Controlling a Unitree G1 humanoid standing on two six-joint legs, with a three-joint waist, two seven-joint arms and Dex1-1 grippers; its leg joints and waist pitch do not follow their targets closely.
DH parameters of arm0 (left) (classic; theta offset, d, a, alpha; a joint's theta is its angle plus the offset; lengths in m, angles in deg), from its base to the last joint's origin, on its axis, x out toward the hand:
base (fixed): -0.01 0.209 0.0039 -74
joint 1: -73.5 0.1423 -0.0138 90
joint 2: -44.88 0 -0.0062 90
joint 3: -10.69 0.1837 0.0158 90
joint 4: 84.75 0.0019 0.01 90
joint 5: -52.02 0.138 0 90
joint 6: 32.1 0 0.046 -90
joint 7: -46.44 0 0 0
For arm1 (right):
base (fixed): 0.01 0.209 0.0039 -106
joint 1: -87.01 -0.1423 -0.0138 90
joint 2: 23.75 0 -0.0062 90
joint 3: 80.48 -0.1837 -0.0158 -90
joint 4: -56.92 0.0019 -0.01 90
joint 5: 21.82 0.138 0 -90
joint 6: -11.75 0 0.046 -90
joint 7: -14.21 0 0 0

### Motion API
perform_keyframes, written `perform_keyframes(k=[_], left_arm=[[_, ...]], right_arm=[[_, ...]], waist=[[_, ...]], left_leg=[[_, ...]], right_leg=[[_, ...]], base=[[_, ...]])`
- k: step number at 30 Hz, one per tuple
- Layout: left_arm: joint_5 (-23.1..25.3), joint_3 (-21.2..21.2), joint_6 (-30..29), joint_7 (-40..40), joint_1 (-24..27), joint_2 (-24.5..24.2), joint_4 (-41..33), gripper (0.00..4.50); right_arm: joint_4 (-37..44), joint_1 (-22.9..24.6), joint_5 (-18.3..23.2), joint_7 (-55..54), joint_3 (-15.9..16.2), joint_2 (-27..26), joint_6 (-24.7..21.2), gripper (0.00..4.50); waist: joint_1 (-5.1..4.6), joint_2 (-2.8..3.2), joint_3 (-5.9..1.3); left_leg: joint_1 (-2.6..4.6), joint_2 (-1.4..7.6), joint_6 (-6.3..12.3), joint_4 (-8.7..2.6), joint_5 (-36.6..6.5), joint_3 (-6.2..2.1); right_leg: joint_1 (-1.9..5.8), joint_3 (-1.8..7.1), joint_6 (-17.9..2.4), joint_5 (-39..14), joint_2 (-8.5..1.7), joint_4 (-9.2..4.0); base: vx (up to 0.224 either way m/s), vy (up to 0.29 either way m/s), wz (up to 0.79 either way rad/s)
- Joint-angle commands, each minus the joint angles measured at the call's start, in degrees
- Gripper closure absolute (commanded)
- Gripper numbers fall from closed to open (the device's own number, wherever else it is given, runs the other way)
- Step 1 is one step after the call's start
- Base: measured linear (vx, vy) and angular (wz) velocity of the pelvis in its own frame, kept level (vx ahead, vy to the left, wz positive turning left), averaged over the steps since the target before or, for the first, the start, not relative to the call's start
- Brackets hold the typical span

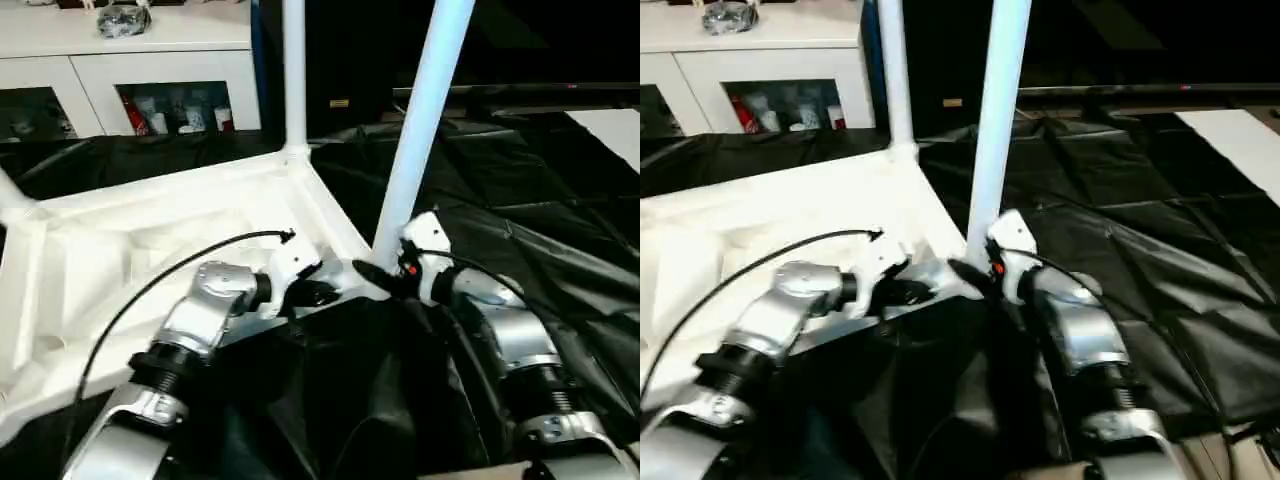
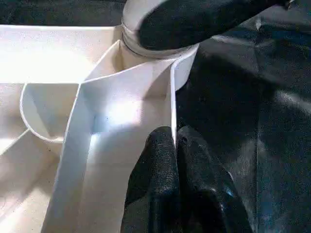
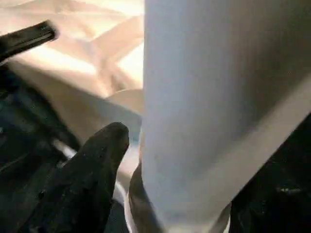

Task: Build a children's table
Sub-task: Rotate leg to tighten

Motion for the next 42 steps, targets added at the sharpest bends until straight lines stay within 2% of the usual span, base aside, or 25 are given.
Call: perform_keyframes(k=[1,2,4,9,11,14,17,25,27,30,31,32,34,35,36,38,39,40,42], left_arm=[[-0.46,2.71,2.17,-1.03,-1.3,1.05,-1.5,4.5],[-0.46,2.71,2.17,-1.03,-1.3,1.05,-1.5,4.5],[-1.54,3.31,2.69,-5.9,-0.66,-1.15,-2.9,4.5],[-3.43,5.14,2.44,-13.13,0.62,-4.19,-6.19,4.5],[-3.42,5.24,2.75,-13.39,0.62,-4.39,-6.21,4.5],[-3.34,5.18,3.0,-13.82,0.48,-4.76,-5.85,4.5],[-3.25,5.02,3.14,-13.96,0.29,-4.99,-5.57,4.5],[-2.93,4.21,2.39,-12.09,-0.28,-4.38,-4.8,4.5],[-2.56,3.24,1.56,-8.86,-0.98,-2.99,-3.78,4.5],[-2.14,1.51,-0.03,-3.34,-2.11,-0.45,-2.42,4.5],[-2.05,0.66,-0.82,-0.68,-2.6,0.8,-1.89,4.5],[-2.06,-0.17,-1.74,1.88,-3.12,2.14,-1.35,4.5],[-2.09,-0.68,-2.31,3.37,-3.43,2.92,-1.02,4.5],[-1.97,-1.53,-2.98,6.35,-4.03,4.27,-0.18,4.5],[-1.41,-2.26,-3.47,10.51,-4.81,6.15,1.03,4.5],[-1.06,-2.62,-3.48,12.92,-5.17,7.26,1.62,4.5],[-0.89,-2.76,-3.51,14.3,-5.36,8.15,1.9,4.5],[-0.49,-2.39,-3.23,15.52,-5.43,9.85,1.82,4.5],[-0.46,-2.0,-3.07,15.13,-5.33,10.41,1.6,4.5]], right_arm=[[2.35,2.09,3.43,12.66,11.29,-2.36,-0.91,1.4],[2.35,2.09,3.43,12.66,11.29,-2.36,-0.91,1.4],[4.42,2.91,4.49,19.11,12.81,0.51,-2.59,1.4],[5.32,3.17,4.99,23.06,13.59,1.5,-3.38,1.4],[5.38,3.12,5.11,23.66,13.88,1.71,-3.86,1.4],[6.27,3.5,5.47,24.41,14.29,2.34,-4.39,1.4],[6.58,3.67,5.1,25.14,14.37,2.62,-4.79,1.51],[5.2,3.55,4.26,24.08,13.59,2.22,-3.59,2.05],[3.24,3.26,3.39,19.69,12.41,0.62,-2.74,2.21],[-1.3,1.85,1.74,9.48,9.58,-3.36,-2.38,2.38],[-3.44,1.05,1.16,4.38,8.08,-5.33,-2.3,2.38],[-5.64,0.2,0.81,-1.2,6.26,-7.46,-2.0,2.43],[-6.95,-0.31,0.65,-4.58,5.14,-8.76,-1.75,2.46],[-8.96,-1.39,1.03,-10.32,2.77,-10.78,-2.4,2.49],[-11.66,-3.07,1.53,-18.07,-0.27,-13.26,-3.13,2.5],[-12.96,-3.92,1.81,-21.55,-1.57,-14.38,-3.29,2.5],[-13.9,-4.55,1.92,-23.63,-2.2,-15.15,-3.2,2.5],[-14.28,-5.22,0.89,-22.85,-0.9,-16.34,-1.77,2.5],[-14.09,-5.35,-0.12,-21.35,0.22,-16.8,-0.52,2.5]], waist=[[0.51,-0.48,-3.12],[0.58,-0.47,-3.14],[0.94,-0.55,-3.16],[1.55,-0.2,-2.96],[1.69,-0.2,-2.83],[1.61,-0.13,-2.81],[1.66,-0.15,-2.85],[1.72,-0.18,-3.06],[1.68,-0.21,-3.03],[1.42,-0.23,-2.76],[1.19,-0.21,-2.56],[0.88,-0.15,-2.48],[0.46,-0.23,-2.48],[0.14,-0.08,-2.38],[-0.48,-0.04,-2.42],[-1.03,0.13,-2.37],[-1.1,0.14,-2.41],[-1.24,0.33,-2.54],[-1.34,0.26,-2.72]], left_leg=[[-0.16,1.91,4.51,-3.56,-14.42,-0.32],[-0.26,1.96,4.61,-3.58,-13.96,-0.3],[-0.26,2.04,4.86,-3.61,-13.07,-0.37],[0.12,2.41,3.92,-3.91,-14.61,-0.28],[0.42,2.35,3.19,-3.97,-15.96,-0.27],[0.46,2.31,2.26,-4.14,-17.1,-0.44],[0.57,2.21,2.13,-4.08,-17.43,-0.45],[0.32,2.21,2.59,-3.97,-15.11,-0.38],[0.27,2.18,2.65,-3.95,-15.04,-0.35],[0.59,1.97,1.8,-3.94,-16.84,-0.41],[0.67,1.86,1.16,-3.97,-17.98,-0.46],[0.84,1.63,0.28,-3.96,-19.41,-0.8],[0.73,1.51,-0.15,-3.92,-20.26,-0.99],[0.97,1.44,-0.08,-3.88,-21.74,-1.08],[1.23,1.36,-0.34,-3.76,-23.28,-1.2],[1.27,1.32,-0.37,-3.75,-25.33,-1.39],[1.14,1.34,-0.25,-3.82,-25.69,-1.5],[1.04,1.45,0.15,-4.01,-25.78,-1.57],[0.74,1.66,0.61,-4.23,-25.49,-1.55]], right_leg=[[2.74,2.92,-11.85,-18.51,-3.38,-4.14],[2.84,2.95,-11.74,-18.42,-3.34,-3.98],[3.09,2.85,-11.5,-18.3,-3.29,-3.88],[2.69,2.81,-11.6,-19.72,-3.06,-3.87],[2.53,2.89,-11.39,-21.37,-3.12,-4.06],[2.52,2.94,-10.91,-22.67,-3.15,-4.12],[2.49,2.97,-10.25,-24.0,-3.24,-4.34],[2.7,2.96,-11.28,-20.47,-3.19,-3.87],[2.73,2.96,-11.22,-20.63,-3.18,-3.9],[2.31,2.82,-9.95,-26.0,-3.35,-4.56],[2.05,2.72,-8.86,-29.11,-3.3,-4.93],[2.07,2.26,-7.4,-32.95,-3.3,-5.27],[1.96,2.05,-5.62,-35.26,-3.38,-5.8],[1.65,1.83,-4.89,-36.55,-3.32,-6.19],[1.3,1.6,-4.78,-37.03,-3.17,-6.36],[1.29,1.2,-4.21,-37.43,-3.06,-6.69],[1.53,1.02,-4.04,-37.11,-3.08,-6.73],[1.74,0.99,-4.14,-35.64,-3.16,-6.8],[1.88,1.23,-5.12,-32.22,-3.14,-6.58]], base=[[0.0,0.0,0.0],[0.0,0.0,0.0],[0.0,0.0,0.0],[0.0,0.0,0.0],[0.0,0.0,0.0],[0.0,0.0,0.0],[0.0,0.0,0.0],[0.0,0.0,0.0],[0.0,0.0,0.0],[0.0,0.0,0.0],[0.0,0.0,0.0],[0.0,0.0,0.0],[0.0,0.0,0.0],[0.0,0.0,0.0],[0.0,0.0,0.0],[0.0,0.0,0.0],[0.0,0.0,0.0],[0.0,0.0,0.0],[0.0,0.0,0.0]])
